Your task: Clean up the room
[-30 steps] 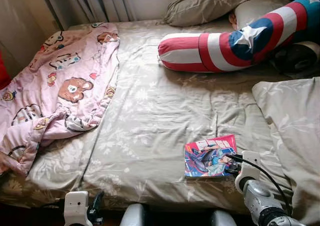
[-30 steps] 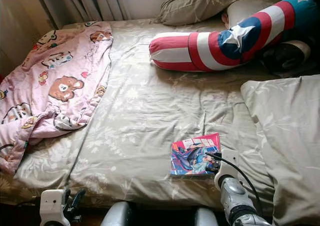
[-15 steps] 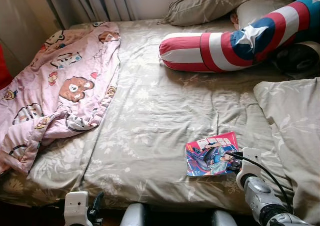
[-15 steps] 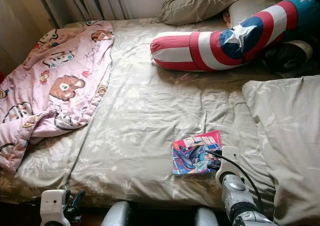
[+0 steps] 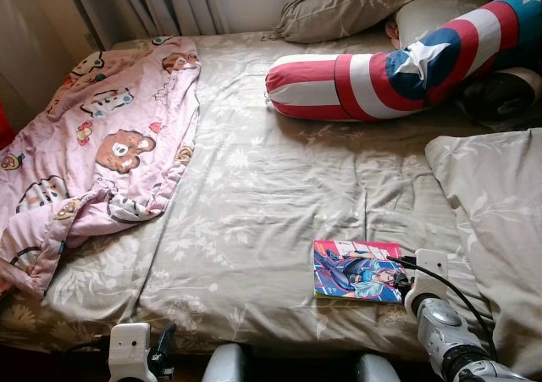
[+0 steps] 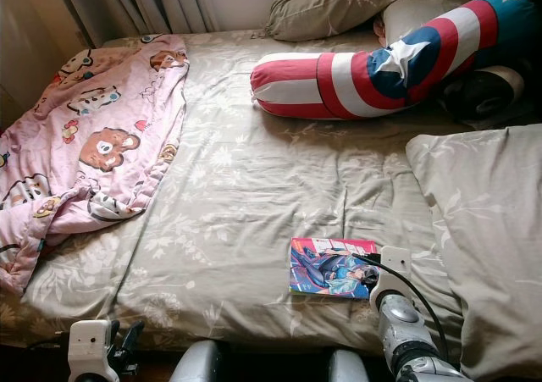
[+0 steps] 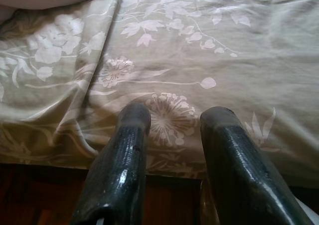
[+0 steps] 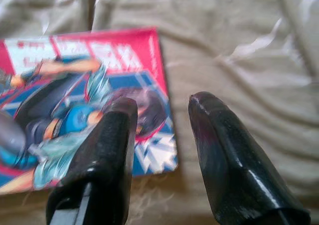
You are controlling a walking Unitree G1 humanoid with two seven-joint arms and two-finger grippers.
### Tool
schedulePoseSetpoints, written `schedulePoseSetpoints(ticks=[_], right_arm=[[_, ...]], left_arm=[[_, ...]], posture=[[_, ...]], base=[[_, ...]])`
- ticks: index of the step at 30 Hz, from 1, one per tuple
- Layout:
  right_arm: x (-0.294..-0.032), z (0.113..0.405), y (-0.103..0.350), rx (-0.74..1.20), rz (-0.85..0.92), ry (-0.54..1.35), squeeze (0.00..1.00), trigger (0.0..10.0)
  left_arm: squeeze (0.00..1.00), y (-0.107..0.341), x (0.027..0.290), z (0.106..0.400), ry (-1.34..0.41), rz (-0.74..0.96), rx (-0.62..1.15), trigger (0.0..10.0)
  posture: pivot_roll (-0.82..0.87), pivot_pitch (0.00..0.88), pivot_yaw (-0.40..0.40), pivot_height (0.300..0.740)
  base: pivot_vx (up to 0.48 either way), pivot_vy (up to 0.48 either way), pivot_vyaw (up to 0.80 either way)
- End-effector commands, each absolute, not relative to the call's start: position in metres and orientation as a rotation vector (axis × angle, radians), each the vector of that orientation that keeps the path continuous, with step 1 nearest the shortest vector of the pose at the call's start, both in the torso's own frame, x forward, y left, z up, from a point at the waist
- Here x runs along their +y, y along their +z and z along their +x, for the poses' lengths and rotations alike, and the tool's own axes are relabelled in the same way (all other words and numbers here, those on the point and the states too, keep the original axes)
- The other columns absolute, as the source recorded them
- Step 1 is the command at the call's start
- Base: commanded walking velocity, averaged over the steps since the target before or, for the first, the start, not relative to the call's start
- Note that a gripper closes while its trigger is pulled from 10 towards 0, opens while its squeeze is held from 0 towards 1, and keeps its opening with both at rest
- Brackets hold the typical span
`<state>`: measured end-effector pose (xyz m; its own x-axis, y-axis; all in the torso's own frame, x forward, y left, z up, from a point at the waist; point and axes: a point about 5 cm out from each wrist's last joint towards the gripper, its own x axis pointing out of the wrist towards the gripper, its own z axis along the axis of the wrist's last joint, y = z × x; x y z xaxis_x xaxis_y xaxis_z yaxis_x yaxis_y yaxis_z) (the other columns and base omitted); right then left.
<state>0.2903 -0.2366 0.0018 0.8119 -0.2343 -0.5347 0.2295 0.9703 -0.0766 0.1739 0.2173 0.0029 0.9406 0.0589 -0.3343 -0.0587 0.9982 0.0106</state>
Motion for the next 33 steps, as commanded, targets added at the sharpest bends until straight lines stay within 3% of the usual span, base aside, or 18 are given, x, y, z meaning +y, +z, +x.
schedulePoseSetpoints(ticks=[1, 9, 22, 31, 33], right_arm=[[-0.237, 0.297, 0.010, 0.519, -0.028, -0.245, 0.00, 10.0], [-0.226, 0.303, 0.018, 0.395, 0.021, -0.152, 0.00, 10.0], [-0.220, 0.238, -0.041, 0.631, 0.068, -0.195, 0.00, 10.0], [-0.214, 0.205, -0.066, 0.796, 0.063, -0.220, 0.00, 10.0], [-0.212, 0.198, -0.071, 0.826, 0.128, -0.252, 0.00, 10.0]], left_arm=[[0.00, 0.000, 0.217, 0.173, 0.059, 0.006, 0.360, 10.0], [0.00, -0.007, 0.214, 0.194, 0.072, -0.016, 0.358, 10.0], [0.00, -0.028, 0.218, 0.223, 0.070, -0.021, 0.467, 10.0], [0.00, -0.044, 0.216, 0.223, 0.058, -0.010, 0.593, 10.0], [0.00, -0.052, 0.214, 0.217, 0.056, -0.011, 0.653, 10.0]], posture=[[0.13, 0.104, 0.090, 0.642], [0.09, 0.026, 0.072, 0.647], [0.04, 0.000, 0.091, 0.736], [0.02, 0.000, 0.112, 0.740], [0.01, 0.000, 0.110, 0.740]], base=[[0.000, 0.000, 0.00], [0.000, 0.000, 0.00], [0.000, 0.000, 0.00], [0.000, 0.000, 0.00], [0.000, 0.000, 0.00]])
